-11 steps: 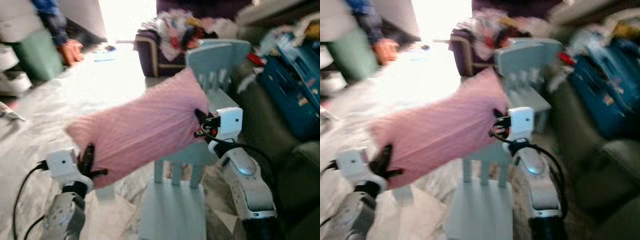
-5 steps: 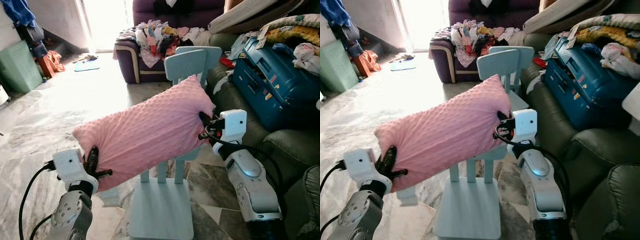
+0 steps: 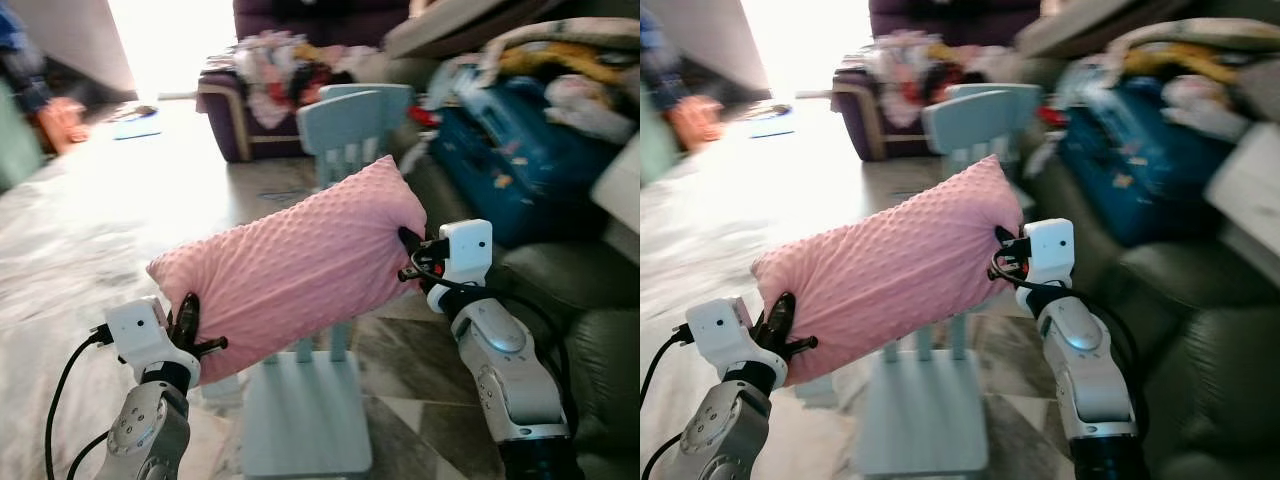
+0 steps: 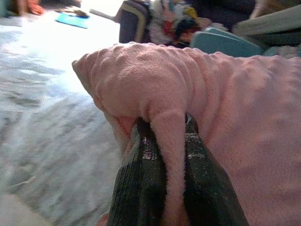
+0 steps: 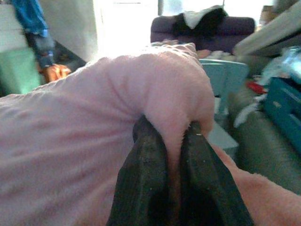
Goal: Move the pillow to the sofa
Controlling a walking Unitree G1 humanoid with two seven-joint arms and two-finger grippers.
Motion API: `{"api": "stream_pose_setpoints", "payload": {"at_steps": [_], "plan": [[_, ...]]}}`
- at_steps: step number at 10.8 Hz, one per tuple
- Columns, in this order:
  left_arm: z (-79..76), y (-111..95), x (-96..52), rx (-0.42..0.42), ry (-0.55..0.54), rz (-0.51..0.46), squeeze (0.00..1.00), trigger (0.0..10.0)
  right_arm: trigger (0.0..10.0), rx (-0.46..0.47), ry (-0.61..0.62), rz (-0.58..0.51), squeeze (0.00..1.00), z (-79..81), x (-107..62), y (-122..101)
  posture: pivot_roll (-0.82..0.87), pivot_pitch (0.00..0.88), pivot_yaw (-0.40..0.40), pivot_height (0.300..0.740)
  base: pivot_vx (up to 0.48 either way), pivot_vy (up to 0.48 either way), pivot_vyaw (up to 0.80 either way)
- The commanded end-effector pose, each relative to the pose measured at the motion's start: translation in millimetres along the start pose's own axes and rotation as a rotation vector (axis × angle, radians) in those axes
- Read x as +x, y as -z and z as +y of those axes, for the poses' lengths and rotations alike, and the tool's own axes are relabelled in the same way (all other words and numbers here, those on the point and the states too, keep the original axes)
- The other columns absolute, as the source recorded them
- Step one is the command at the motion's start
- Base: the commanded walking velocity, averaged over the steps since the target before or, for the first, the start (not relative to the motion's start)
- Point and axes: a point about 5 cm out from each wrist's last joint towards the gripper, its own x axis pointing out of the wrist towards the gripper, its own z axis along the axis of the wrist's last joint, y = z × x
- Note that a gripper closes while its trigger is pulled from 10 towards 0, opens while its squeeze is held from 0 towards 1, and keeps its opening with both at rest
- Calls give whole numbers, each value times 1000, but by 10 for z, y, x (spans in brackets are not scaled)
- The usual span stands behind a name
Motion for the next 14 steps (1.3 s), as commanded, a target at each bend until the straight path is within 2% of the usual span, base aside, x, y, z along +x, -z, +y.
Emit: {"api": "stream_pose_setpoints", "payload": {"at_steps": [1, 3, 5, 14], "plan": [[-31, -65, -3, -15, 16, -26, 0, 10000, 0, -5, 3, -45, 0, -16, 14, -133, -179, 8, 23, 740, 0, 0, -800], [-98, -88, -8, -5, 61, -46, 0, 10000, 0, -7, 3, -41, 0, -22, 19, -138, -180, 10, 21, 740, 0, 0, -800], [-81, -77, -2, -36, 51, -40, 0, 10000, 0, -9, 1, -39, 0, -17, 19, -144, -187, 10, 19, 740, 0, 0, -800], [-140, -45, 19, -49, 105, -18, 0, 10000, 0, -18, 7, -37, 0, -43, 34, -161, -195, 4, 18, 740, 0, 0, -800]]}}
